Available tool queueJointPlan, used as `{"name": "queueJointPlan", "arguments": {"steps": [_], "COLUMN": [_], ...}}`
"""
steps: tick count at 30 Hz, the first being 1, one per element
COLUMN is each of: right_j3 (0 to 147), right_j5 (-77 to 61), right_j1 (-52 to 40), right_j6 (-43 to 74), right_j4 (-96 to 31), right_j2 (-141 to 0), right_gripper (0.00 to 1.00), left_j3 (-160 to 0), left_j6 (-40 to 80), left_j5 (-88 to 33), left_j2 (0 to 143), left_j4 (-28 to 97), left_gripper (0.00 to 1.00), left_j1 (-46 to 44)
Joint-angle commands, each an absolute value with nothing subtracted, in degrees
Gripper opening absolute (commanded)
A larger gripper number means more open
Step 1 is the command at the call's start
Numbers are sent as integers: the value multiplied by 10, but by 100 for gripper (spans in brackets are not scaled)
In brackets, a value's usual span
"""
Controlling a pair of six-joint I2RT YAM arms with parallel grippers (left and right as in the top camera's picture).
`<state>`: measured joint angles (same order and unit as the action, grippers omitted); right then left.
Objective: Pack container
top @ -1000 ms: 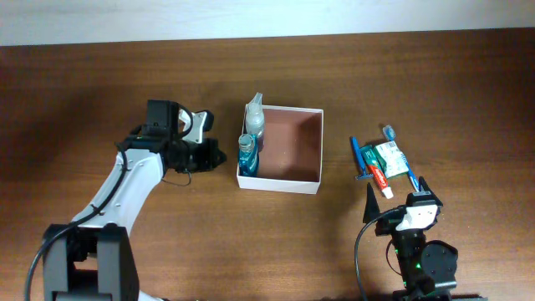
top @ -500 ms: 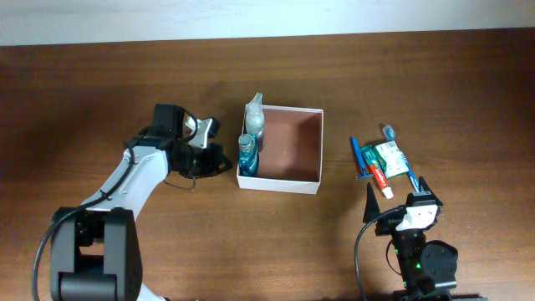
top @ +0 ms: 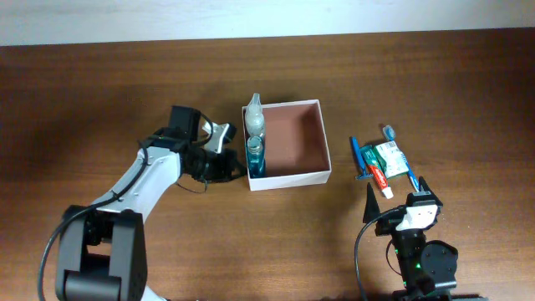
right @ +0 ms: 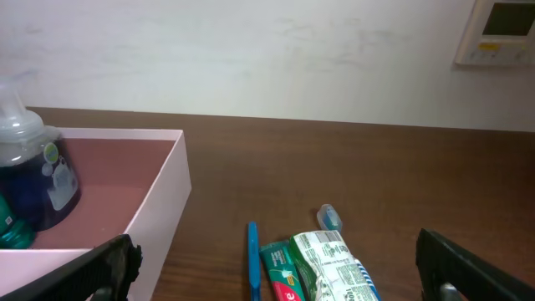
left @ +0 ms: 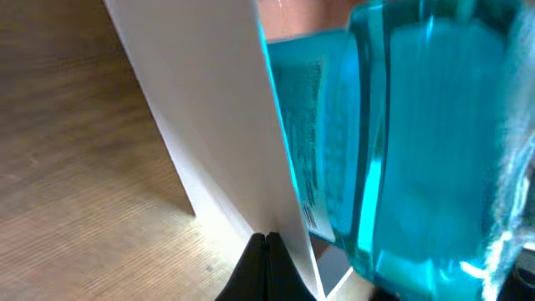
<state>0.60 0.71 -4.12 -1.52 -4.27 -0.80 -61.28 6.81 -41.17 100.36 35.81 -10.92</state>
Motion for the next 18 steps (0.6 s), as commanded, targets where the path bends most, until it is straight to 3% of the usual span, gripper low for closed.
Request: {"name": "queueJointPlan", "arguments": {"steps": [1,15,18], "right_j3": [3,3,3], "right_j5": [6,6,6], "right_j1": [-44,-44,-44], "right_j6": [-13,-13,-13], "right_j4": [-46,-46,-46], "right_j2": [-3,-3,-3], "right_gripper": [98,98,98], "left_j3": [-609,-609,-609], "left_j6": [57,64,76], "left_j5": [-432,-317,-217], "left_j2": [1008,1008,1008], "left_j4": [369,369,364], "left_gripper": [0,0,0], "left_j1": [-113,-53,-39]}}
